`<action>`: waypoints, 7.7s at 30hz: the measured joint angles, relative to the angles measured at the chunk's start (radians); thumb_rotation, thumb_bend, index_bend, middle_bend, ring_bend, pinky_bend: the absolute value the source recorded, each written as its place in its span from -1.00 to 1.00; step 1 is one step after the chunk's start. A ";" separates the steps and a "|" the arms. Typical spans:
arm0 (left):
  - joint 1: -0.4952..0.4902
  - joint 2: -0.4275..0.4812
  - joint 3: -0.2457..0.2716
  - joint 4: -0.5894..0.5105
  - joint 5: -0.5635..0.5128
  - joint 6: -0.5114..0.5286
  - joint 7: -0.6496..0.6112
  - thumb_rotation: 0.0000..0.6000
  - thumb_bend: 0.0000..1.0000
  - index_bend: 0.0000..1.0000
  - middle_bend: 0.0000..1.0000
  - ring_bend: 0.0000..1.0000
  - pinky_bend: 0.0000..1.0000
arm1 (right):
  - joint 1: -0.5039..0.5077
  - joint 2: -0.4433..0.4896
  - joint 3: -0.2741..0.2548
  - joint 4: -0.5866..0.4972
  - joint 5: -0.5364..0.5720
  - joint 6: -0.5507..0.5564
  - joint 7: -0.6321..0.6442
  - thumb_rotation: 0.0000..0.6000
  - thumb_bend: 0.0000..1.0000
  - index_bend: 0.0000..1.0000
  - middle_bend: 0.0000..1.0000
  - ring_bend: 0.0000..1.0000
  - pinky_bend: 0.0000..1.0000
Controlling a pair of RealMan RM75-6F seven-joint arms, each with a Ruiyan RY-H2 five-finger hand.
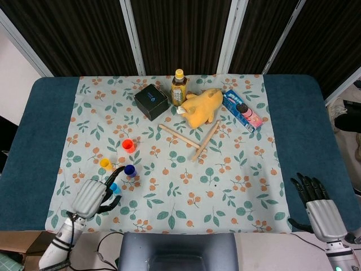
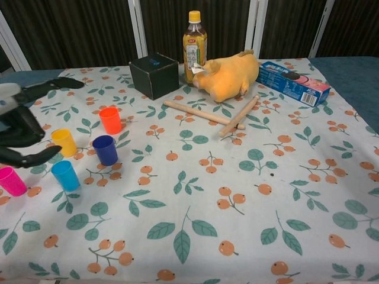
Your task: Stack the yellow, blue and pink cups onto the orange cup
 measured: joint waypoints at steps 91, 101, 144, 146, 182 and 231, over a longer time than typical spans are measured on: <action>-0.414 -0.381 -0.261 0.564 -0.603 -0.067 0.378 1.00 -0.26 0.03 1.00 1.00 1.00 | -0.001 0.027 0.017 0.000 0.037 0.009 0.050 1.00 -0.79 -1.00 -1.00 -1.00 -1.00; -0.423 -0.407 -0.238 0.615 -0.615 -0.095 0.388 1.00 -0.24 -0.22 1.00 1.00 1.00 | -0.004 0.030 0.016 0.003 0.033 0.017 0.058 1.00 -0.79 -1.00 -1.00 -1.00 -1.00; -0.272 -0.154 -0.072 0.357 -0.624 -0.138 0.323 1.00 -0.28 -0.21 1.00 1.00 1.00 | 0.002 0.009 0.009 0.002 0.028 -0.003 0.013 1.00 -0.79 -1.00 -1.00 -1.00 -1.00; -0.272 -0.157 -0.073 0.367 -0.620 -0.139 0.318 1.00 -0.28 -0.16 1.00 1.00 1.00 | 0.003 0.008 0.010 0.001 0.029 -0.005 0.010 1.00 -0.79 -1.00 -1.00 -1.00 -1.00; -0.413 -0.176 -0.233 0.296 -0.652 -0.069 0.452 1.00 -0.28 0.03 1.00 1.00 1.00 | 0.002 0.022 0.017 -0.003 0.041 0.002 0.037 1.00 -0.79 -1.00 -1.00 -1.00 -1.00; -0.429 -0.209 -0.155 0.252 -0.655 -0.090 0.441 1.00 -0.28 -0.98 1.00 1.00 1.00 | -0.006 0.033 0.015 0.004 0.036 0.011 0.056 1.00 -0.79 -1.00 -1.00 -1.00 -1.00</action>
